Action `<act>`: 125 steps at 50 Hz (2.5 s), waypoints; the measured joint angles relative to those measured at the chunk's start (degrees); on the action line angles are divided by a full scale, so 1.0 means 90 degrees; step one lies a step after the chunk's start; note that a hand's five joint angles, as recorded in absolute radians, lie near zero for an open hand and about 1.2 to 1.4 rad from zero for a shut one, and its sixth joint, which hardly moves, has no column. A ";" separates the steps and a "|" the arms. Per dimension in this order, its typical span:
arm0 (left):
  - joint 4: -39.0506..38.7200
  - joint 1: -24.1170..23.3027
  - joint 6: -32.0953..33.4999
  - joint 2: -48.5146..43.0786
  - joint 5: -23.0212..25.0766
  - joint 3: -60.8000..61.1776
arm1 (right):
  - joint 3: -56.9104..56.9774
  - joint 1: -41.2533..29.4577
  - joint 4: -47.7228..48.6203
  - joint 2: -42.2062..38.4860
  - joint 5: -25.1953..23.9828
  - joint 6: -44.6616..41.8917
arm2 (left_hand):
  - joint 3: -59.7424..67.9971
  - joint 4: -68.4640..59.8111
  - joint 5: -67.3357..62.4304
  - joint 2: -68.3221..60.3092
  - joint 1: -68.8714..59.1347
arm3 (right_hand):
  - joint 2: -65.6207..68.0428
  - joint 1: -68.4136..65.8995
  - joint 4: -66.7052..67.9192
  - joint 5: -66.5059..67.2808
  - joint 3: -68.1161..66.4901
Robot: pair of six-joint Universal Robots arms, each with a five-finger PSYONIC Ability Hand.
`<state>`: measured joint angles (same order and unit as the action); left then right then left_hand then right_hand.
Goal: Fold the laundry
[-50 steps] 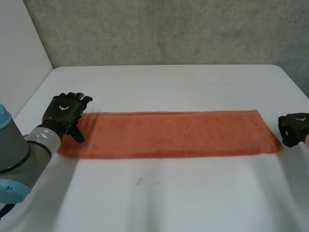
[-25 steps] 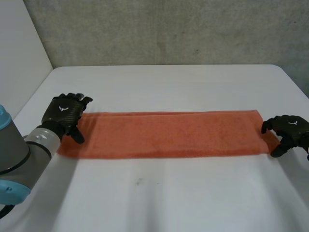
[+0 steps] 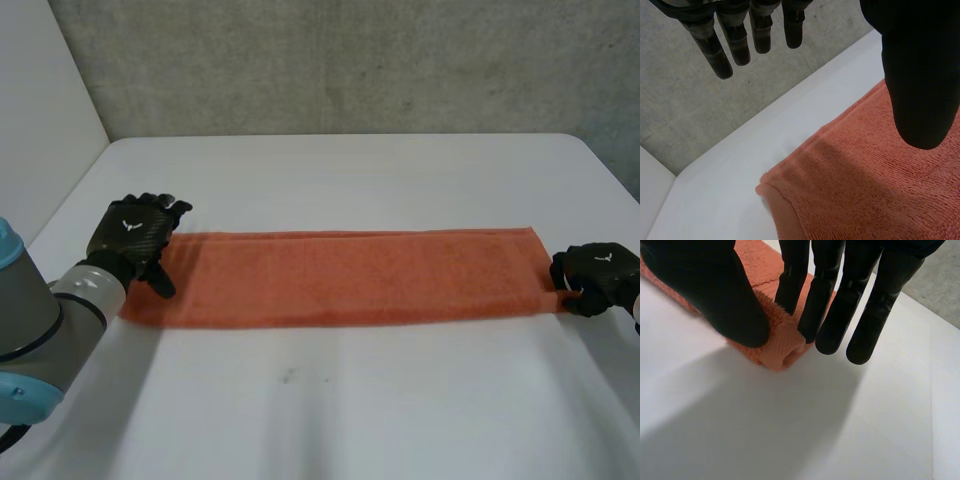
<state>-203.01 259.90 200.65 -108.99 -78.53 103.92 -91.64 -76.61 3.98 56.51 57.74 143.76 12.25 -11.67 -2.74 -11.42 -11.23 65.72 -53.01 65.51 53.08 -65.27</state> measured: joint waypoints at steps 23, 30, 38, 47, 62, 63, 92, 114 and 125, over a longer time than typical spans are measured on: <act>0.0001 0.0005 0.0001 0.0069 0.0008 0.0086 | 0.1071 0.0672 0.0873 0.0102 0.2845 -0.0340 | 0.0000 0.0000 0.0000 0.0000 0.0000 | 0.0167 -0.0199 0.0304 0.0302 -0.0257; 0.0006 0.0008 -0.0007 0.0101 0.0000 0.0092 | 0.1128 -0.0346 0.0858 0.0590 0.2440 -0.0268 | 0.0000 0.0000 0.0000 0.0000 0.0000 | 0.0168 -0.0199 0.0304 0.0352 -0.0258; 0.0006 0.0001 -0.0010 0.0127 -0.0016 0.0098 | 0.1129 -0.2576 0.0905 0.0903 0.1874 -0.0188 | 0.0000 0.0000 0.0000 0.0000 0.0000 | 0.0200 -0.0198 0.0305 0.0352 -0.0277; 0.0001 -0.0001 -0.0009 0.0182 -0.0012 0.0148 | 0.1382 -0.5220 0.0966 0.0428 0.1524 -0.0239 | 0.0000 0.0000 0.0000 0.0000 0.0000 | 0.0200 -0.0198 0.0305 0.0352 -0.0277; 0.0008 -0.0059 -0.0009 0.0214 0.0005 0.0195 | 0.1775 -0.6247 0.0503 -0.0585 0.2239 -0.0255 | 0.0000 0.0000 -0.0001 0.0000 0.0000 | -0.5882 0.4576 -0.5801 -0.5489 0.5895; 0.0008 -0.0087 -0.0009 0.0228 0.0006 0.0199 | 0.1699 -0.6134 0.0463 -0.0424 0.2432 -0.0197 | 0.0000 0.0000 0.0000 0.0000 0.0000 | -0.5883 0.4576 -0.5801 -0.5496 0.5902; 0.0000 -0.0576 -0.0009 0.0366 -0.0026 0.0282 | -0.0966 -0.2337 0.0920 0.0853 0.1263 0.1119 | 0.0000 0.0000 0.0000 0.0000 0.0000 | 0.0101 -0.0027 0.0301 0.0229 -0.0262; 0.0122 -0.0981 -0.0742 0.1119 -0.0118 -0.0179 | 0.1543 -0.6366 0.0759 -0.0055 0.1918 0.0550 | 0.0000 0.0000 -0.0001 0.0000 0.0000 | -0.0550 0.0254 -0.0371 -0.0189 0.0378; 0.0731 -0.1604 -0.1421 0.0679 -0.0546 -0.1169 | 0.1789 -0.6422 0.0635 -0.0178 0.3331 0.0891 | 0.0000 0.0000 0.0000 0.0000 0.0000 | -0.5881 0.4574 -0.5800 -0.5499 0.5899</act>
<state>-196.43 245.46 187.86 -102.88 -83.44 93.40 -75.54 -134.41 9.69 54.91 87.72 151.78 12.25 -11.67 -2.74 -11.42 -11.23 12.79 -11.84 13.31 3.59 -12.18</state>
